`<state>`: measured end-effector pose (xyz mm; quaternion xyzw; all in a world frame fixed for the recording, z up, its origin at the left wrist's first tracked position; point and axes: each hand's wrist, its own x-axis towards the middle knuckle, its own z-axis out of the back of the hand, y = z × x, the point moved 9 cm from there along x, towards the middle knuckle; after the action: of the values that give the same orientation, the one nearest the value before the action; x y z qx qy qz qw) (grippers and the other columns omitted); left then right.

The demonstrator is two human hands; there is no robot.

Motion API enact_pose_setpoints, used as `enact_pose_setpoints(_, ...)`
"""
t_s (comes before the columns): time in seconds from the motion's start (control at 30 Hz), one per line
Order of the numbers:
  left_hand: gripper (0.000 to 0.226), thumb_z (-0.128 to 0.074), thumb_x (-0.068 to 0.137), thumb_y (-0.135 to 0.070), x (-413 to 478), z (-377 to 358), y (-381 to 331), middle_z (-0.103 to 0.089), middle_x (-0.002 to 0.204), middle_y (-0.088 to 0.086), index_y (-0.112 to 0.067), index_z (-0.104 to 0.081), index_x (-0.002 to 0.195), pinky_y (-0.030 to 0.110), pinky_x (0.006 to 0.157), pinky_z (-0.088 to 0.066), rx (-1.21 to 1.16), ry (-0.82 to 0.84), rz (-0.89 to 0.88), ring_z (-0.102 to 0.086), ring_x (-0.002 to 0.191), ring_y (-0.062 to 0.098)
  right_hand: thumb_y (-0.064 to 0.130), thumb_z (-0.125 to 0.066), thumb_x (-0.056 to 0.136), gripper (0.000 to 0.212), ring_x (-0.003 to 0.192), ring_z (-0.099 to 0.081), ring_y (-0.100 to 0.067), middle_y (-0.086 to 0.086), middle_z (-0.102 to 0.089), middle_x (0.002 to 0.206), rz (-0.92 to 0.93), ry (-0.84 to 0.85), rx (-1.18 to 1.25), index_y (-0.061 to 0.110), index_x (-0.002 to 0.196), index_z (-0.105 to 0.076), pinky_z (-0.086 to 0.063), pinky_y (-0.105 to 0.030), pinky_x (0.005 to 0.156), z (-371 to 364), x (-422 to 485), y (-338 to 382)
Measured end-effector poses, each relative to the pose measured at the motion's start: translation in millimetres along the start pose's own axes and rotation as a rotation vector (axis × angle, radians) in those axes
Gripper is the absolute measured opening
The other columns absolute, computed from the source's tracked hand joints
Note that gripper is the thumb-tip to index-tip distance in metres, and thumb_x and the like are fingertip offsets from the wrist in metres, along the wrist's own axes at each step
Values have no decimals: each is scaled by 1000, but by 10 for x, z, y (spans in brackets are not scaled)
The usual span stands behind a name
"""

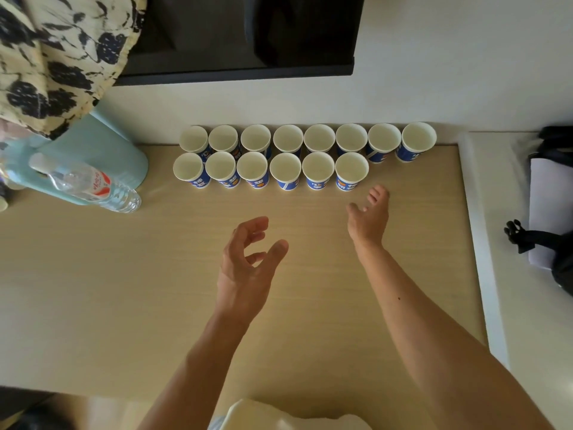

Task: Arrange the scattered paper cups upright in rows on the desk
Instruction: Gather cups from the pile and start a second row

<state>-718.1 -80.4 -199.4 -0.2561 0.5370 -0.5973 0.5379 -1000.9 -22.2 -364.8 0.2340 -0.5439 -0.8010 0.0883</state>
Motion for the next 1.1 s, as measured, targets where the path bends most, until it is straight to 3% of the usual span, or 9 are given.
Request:
enact_pose_setpoints(0.1,42,-72,78,-37,-70,71,-14,-67,121,-16,-28,-64,118,11,78,-50,-29,-15,6,-62,113,0,0,-66,84,64,124,-56,-20,-8,-55,137,-6,-13,86,7,143,-43,-50,-39,104,-32,-415,123)
enact_pose_setpoints(0.27,31,-77,88,-22,-230,367,-69,-68,120,-15,-29,-64,115,11,77,-51,-45,-34,-18,-64,111,3,-3,-67,86,58,117,-62,-18,-7,-60,130,21,129,231,7,139,-48,-52,-22,95,-342,-1141,577)
enact_pose_setpoints(0.53,27,-69,93,-12,-705,1518,-30,-70,117,-7,-21,-64,118,9,74,-49,-179,-144,-76,-66,103,4,2,-69,90,43,110,-68,-10,-5,-65,124,145,446,306,15,128,-55,-53,-26,97,-991,-2687,1426)
enact_pose_setpoints(0.73,37,-68,80,-32,-1257,2684,196,-72,112,-6,-22,-66,116,17,78,-52,-343,-294,-111,-67,99,6,2,-70,87,41,110,-69,-16,-6,-68,121,181,610,278,15,124,-59,-53,-32,98,-1508,-3911,1701)
enact_pose_setpoints(0.83,37,-67,79,-35,-1565,3311,352,-71,112,-6,-24,-66,115,22,81,-53,-408,-367,-139,-67,98,6,0,-69,91,37,106,-69,-8,-6,-68,122,248,676,224,12,124,-59,-54,-22,88,-1804,-4503,1818)
enact_pose_setpoints(0.97,43,-67,74,-48,-1935,4034,557,-71,111,-9,-29,-67,112,17,77,-53,-435,-439,-164,-66,97,3,3,-70,92,36,98,-68,5,-5,-68,120,307,733,197,9,126,-59,-51,-12,83,-2168,-5188,1926)
enact_pose_setpoints(1.1,34,-68,79,-39,-2134,4541,773,-71,111,-6,-26,-68,111,18,77,-52,-439,-482,-144,-67,99,7,3,-70,92,34,95,-68,7,-4,-69,119,300,759,182,12,123,-60,-50,-10,81,-2454,-5673,1867)
